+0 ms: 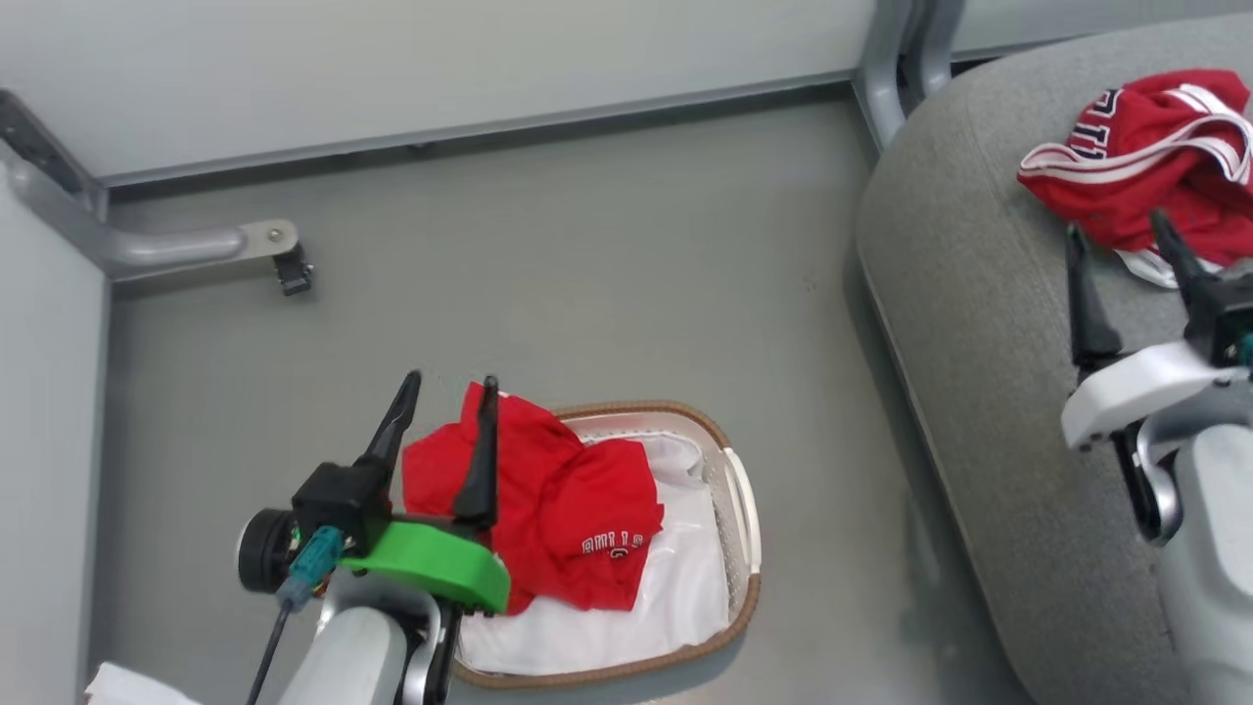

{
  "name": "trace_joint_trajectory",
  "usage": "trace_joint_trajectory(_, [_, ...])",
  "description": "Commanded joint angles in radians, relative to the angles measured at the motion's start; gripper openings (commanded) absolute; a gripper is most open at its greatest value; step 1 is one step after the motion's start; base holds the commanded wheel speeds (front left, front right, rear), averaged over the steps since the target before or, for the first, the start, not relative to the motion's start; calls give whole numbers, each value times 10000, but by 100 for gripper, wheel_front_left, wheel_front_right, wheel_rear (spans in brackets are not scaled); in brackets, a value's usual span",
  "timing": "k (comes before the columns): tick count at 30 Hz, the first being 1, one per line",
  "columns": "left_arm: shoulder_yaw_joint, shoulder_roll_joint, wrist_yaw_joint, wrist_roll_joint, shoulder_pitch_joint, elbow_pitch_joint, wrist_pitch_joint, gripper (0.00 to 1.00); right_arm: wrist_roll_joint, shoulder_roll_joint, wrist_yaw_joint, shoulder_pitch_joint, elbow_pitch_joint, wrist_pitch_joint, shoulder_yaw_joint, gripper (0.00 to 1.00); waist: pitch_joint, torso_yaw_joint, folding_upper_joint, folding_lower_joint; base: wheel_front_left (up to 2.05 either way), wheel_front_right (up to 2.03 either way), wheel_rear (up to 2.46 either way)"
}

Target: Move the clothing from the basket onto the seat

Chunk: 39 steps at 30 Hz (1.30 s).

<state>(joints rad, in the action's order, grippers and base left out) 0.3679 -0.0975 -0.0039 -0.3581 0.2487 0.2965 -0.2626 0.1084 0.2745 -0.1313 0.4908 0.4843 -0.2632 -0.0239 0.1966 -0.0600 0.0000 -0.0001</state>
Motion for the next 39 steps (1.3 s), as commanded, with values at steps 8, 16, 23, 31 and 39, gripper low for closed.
trace_joint_trajectory(8, [-1304,278,-18,330,-1628,-246,-30,100,184,-1349,9,-2018,-1114,-21,-111,100,-1354,1285,0,1,0,0,0])
trace_joint_trajectory(16, [-1891,401,-142,496,-2543,-445,-21,100,265,-2079,9,-3591,-1955,-21,21,100,-1647,1356,0,1,0,0,0])
trace_joint_trajectory(23, [-2112,455,-196,470,-2944,-556,-22,100,236,-2213,9,-4368,-2257,-21,281,100,-1788,1233,0,1,0,0,0])
trace_joint_trajectory(31, [-2079,464,-130,301,-3062,-555,-22,100,132,-2221,9,-4476,-2213,-22,556,100,-1828,1159,0,1,0,0,0])
trace_joint_trajectory(39, [-1980,465,-105,258,-2939,-503,-22,100,223,-2223,9,-4474,-2178,-21,597,100,-1862,1177,0,1,0,0,0])
